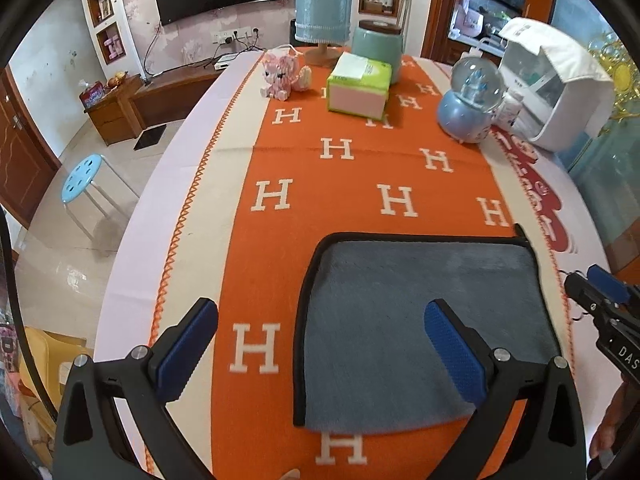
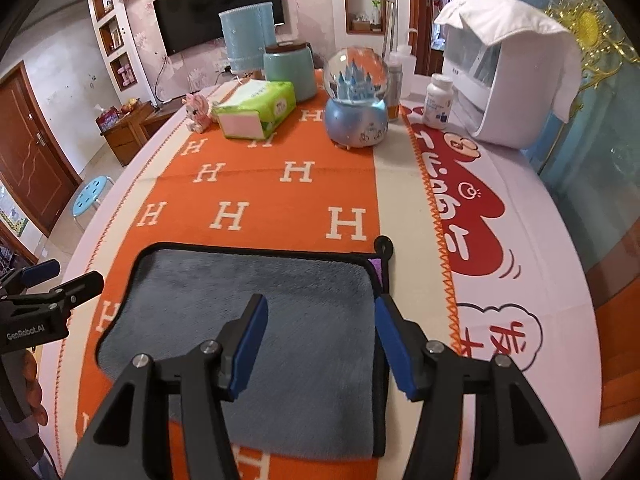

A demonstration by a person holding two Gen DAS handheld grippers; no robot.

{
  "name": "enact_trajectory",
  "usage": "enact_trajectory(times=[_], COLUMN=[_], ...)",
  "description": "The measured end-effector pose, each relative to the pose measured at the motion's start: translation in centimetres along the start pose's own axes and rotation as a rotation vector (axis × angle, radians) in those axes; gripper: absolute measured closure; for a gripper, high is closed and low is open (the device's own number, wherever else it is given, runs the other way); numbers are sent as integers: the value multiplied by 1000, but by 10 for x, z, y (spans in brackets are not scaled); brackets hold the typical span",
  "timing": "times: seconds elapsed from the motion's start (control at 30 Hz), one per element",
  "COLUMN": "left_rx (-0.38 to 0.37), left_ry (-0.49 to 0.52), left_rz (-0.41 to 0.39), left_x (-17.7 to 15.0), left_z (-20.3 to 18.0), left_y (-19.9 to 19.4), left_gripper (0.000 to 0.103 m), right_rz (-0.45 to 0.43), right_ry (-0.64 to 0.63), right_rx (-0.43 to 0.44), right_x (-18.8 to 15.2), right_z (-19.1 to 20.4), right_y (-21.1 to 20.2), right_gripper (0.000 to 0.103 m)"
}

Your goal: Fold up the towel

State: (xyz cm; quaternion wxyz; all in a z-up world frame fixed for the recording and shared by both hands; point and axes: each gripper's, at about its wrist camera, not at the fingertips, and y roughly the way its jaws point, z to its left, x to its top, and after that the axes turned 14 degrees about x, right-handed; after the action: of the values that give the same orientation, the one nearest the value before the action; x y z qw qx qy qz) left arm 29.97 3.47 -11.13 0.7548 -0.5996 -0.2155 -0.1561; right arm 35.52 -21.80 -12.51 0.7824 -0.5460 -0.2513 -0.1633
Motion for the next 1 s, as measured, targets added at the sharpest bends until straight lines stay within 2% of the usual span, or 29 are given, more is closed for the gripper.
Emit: enact_trajectory(times=[0.17, 0.3, 0.67, 1.0], left_rx=[-11, -30, -68, -51], left_ry=[-1, 13, 22, 38], left_rz=[-15, -31, -53, -96], left_x=[-11, -24, -67, -97], left_z=[6, 9, 19, 26], left_y=[-29, -56, -125, -176], left_gripper=[1, 1, 1, 1], right_rz=[-19, -31, -65, -90], right_ry=[16, 31, 31, 4], right_rx=[5, 12, 45, 47], right_x=[-5, -11, -47, -78], right_z=[10, 16, 38, 63], right_y=[-28, -49, -111, -157], right_gripper=[47, 42, 40, 39])
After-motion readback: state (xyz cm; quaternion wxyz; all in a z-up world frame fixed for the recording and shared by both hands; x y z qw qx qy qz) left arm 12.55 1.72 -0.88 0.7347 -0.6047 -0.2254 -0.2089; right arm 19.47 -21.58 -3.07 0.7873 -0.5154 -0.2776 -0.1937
